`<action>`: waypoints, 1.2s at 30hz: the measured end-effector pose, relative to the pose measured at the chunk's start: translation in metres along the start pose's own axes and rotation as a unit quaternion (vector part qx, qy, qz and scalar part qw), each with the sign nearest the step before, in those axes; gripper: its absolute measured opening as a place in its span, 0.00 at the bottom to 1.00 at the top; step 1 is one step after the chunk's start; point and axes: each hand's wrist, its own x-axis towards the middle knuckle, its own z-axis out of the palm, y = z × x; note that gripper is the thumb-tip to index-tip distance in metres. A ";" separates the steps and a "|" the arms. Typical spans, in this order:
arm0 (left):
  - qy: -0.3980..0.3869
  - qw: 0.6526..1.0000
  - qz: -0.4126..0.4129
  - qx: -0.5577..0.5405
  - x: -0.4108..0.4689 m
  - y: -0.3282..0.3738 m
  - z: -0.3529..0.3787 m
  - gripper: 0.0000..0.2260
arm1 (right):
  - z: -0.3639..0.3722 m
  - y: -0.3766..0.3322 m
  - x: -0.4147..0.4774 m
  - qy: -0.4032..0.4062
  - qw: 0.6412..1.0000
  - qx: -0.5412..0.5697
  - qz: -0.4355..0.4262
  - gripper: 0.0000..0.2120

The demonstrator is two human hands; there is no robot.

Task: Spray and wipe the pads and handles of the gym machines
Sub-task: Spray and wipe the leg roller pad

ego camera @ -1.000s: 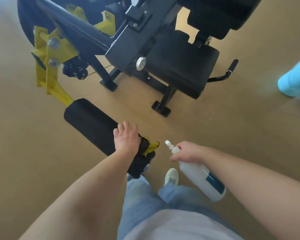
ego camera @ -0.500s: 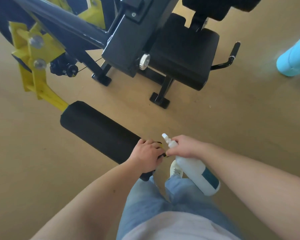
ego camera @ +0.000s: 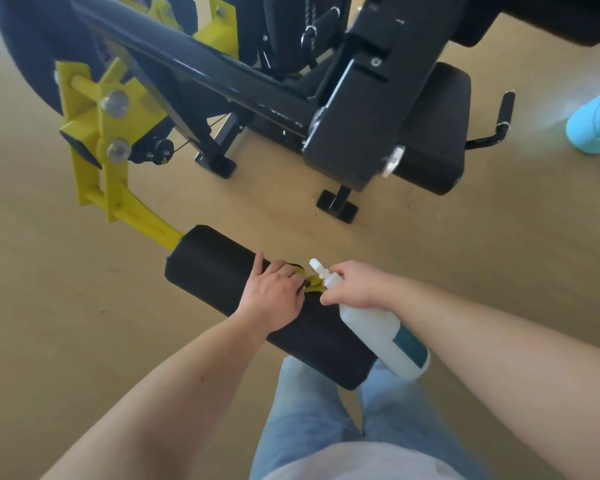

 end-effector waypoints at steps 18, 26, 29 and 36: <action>0.117 0.897 -0.380 -0.192 0.023 -0.160 -0.050 0.18 | 0.032 -0.065 0.034 -0.036 0.999 -0.030 0.027 0.16; 0.145 0.949 -0.273 -0.071 0.004 -0.125 -0.026 0.15 | 0.017 -0.033 0.015 -0.016 0.998 -0.059 0.024 0.08; 0.124 0.967 -0.215 -0.049 0.002 -0.091 -0.020 0.16 | 0.013 -0.017 0.005 -0.010 0.998 -0.064 0.017 0.07; 0.083 0.980 -0.172 -0.050 -0.010 -0.010 0.012 0.14 | 0.001 0.027 -0.025 -0.006 0.999 -0.050 0.014 0.18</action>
